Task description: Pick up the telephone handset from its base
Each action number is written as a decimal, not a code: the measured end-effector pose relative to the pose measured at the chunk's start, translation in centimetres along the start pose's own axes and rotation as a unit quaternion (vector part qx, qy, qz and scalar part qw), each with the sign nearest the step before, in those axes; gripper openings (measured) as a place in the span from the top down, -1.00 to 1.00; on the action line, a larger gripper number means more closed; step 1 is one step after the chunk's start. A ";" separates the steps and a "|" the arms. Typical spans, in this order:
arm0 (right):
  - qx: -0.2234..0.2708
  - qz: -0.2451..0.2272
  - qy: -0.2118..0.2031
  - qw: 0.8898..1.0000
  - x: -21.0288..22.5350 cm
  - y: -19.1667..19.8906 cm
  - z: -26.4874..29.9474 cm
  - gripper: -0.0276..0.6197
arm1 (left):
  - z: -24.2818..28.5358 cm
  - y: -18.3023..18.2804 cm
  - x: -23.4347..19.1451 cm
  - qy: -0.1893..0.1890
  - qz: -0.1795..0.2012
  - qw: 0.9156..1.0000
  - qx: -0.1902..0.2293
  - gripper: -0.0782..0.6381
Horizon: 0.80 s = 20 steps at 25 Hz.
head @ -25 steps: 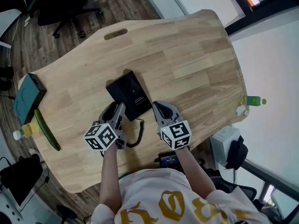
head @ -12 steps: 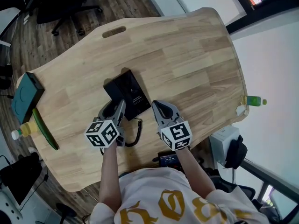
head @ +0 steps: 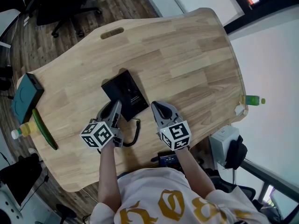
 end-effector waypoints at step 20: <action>0.005 0.004 0.004 1.000 0.1 -0.1 -0.8 0.90 | -0.3 0.1 -0.5 0.072 -0.056 0.996 -0.013 0.57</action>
Point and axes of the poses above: the fingertips, and each gripper's own axes: z forward along the fingers, x to its right, y out of its underside, the point moved 1 cm from there along -z, backward along the fingers, and after that the axes turned 12 degrees about -y, right-handed, at the moved point
